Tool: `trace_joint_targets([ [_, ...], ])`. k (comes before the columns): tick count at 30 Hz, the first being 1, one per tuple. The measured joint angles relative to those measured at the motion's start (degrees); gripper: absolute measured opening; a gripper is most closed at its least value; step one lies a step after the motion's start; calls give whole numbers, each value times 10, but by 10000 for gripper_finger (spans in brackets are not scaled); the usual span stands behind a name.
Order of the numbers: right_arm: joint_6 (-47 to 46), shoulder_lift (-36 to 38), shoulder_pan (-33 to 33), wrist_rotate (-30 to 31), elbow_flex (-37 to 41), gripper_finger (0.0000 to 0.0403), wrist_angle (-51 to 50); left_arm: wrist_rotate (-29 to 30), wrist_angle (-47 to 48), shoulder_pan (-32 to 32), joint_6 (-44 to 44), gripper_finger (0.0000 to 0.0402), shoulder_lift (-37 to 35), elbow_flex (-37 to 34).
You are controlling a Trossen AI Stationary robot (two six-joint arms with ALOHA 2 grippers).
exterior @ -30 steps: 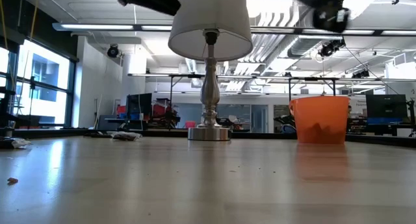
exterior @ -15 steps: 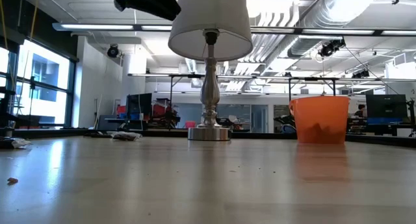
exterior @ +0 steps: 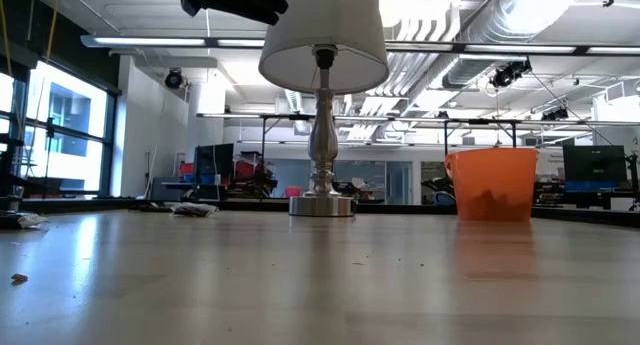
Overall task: Sort candy
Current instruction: Put the brown chocolate bar into the violet bucket
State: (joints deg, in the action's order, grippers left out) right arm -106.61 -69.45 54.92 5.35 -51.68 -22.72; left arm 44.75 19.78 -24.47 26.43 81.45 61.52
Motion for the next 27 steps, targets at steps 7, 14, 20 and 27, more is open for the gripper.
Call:
trace_joint_targets([
  [7, 35, 0, -1, -21, 0, 145, -47, -10, 43, 0, 0, 122, 0, 0],
  [14, 123, 0, -44, 6, 0, 138, -93, -94, 261, 6, 99, 122, 0, 0],
  [20, 289, 0, -117, 5, 0, 138, -71, -235, 418, 0, 105, 122, 0, 0],
  [27, 434, 0, -182, 1, 0, 138, -53, -355, 470, -31, 176, 122, 1, -46],
])
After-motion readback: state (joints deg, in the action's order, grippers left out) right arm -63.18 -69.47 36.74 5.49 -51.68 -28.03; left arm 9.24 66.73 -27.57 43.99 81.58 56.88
